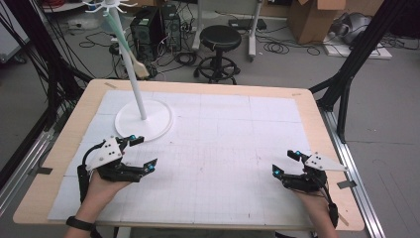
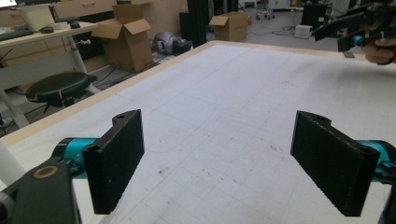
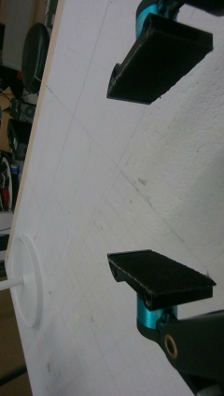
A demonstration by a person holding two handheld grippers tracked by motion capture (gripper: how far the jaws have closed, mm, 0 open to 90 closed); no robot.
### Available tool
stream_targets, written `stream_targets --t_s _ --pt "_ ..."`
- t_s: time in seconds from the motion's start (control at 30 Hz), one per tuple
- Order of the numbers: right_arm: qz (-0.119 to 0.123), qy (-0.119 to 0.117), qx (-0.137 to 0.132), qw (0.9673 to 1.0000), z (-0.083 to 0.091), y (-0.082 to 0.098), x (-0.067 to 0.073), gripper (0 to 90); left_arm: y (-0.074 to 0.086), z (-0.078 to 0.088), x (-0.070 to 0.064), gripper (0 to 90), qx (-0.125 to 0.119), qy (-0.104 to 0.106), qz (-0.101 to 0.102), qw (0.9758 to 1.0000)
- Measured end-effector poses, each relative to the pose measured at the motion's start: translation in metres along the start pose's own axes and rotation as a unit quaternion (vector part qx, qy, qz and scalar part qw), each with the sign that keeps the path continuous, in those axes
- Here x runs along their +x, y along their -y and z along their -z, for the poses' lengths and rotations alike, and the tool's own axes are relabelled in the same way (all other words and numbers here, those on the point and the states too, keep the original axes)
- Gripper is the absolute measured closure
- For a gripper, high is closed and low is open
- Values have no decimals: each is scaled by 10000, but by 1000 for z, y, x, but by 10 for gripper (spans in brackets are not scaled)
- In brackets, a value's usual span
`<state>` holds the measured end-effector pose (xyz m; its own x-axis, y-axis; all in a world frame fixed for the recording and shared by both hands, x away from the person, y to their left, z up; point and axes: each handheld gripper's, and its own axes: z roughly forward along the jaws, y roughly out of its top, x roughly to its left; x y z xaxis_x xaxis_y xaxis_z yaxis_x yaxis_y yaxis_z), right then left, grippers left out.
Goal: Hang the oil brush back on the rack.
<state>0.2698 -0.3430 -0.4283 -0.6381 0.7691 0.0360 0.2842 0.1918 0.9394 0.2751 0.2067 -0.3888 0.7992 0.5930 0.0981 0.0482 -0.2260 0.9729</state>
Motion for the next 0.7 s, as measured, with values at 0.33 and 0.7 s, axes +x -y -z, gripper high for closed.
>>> stream_targets --t_s 0.33,0.7 --pt "30 -24 66 10000 -1 1 2 171 14 -6 -12 179 6 175 18 9998" --pt "92 -89 88 9999 -7 0 3 170 23 -6 -14 180 74 290 81 9995"
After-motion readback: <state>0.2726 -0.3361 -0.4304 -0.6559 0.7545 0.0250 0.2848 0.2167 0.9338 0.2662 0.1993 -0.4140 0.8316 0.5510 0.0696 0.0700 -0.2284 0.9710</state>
